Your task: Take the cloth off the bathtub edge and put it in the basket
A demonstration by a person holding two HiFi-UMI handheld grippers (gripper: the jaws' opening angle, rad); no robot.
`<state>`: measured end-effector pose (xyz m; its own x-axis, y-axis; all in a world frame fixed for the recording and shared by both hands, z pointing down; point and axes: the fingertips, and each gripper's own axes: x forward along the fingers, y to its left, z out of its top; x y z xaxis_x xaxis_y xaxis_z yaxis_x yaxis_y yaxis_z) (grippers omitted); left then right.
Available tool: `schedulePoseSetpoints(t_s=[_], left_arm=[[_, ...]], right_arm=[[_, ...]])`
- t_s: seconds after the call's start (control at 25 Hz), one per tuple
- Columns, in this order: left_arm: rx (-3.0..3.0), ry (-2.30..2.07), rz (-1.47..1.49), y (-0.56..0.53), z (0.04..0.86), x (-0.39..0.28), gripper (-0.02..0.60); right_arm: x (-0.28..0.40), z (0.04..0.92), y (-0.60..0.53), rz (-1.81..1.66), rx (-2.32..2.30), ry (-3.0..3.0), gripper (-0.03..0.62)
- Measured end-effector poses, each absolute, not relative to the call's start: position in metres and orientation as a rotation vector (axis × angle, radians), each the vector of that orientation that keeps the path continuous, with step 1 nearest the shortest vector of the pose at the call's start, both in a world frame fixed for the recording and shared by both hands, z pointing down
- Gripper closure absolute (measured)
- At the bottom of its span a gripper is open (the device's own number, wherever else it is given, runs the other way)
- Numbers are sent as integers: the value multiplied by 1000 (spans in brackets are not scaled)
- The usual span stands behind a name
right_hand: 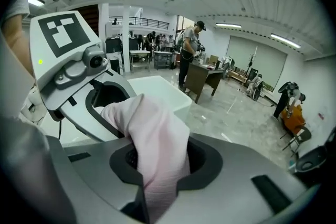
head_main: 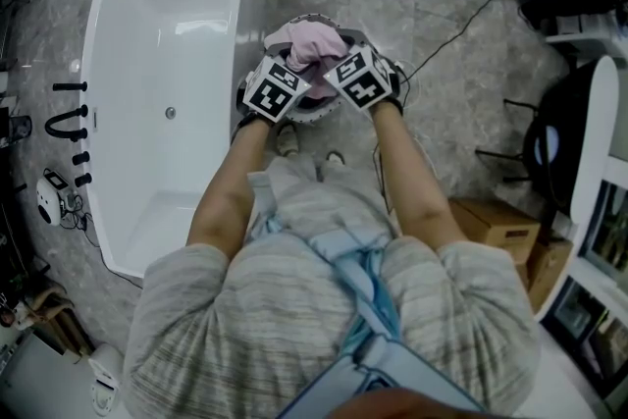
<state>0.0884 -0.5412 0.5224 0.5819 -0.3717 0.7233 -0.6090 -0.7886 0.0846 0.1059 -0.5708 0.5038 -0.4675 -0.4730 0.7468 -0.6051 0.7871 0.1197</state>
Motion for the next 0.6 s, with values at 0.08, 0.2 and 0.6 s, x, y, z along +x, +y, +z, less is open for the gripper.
schedulePoseSetpoints(t_s=[0.08,0.2,0.6], left_arm=[[2469,-780,1074,-540,529,87,420],[2436,-748,1170,-537,543,85,420],[2480,-771,1411,-554,553,74,397]], right_arm=[[107,513,-570,215,767,-2130,516],[111,524,-567,189,728,-2073,516],[125,547,-562,154,613,-1970,457]])
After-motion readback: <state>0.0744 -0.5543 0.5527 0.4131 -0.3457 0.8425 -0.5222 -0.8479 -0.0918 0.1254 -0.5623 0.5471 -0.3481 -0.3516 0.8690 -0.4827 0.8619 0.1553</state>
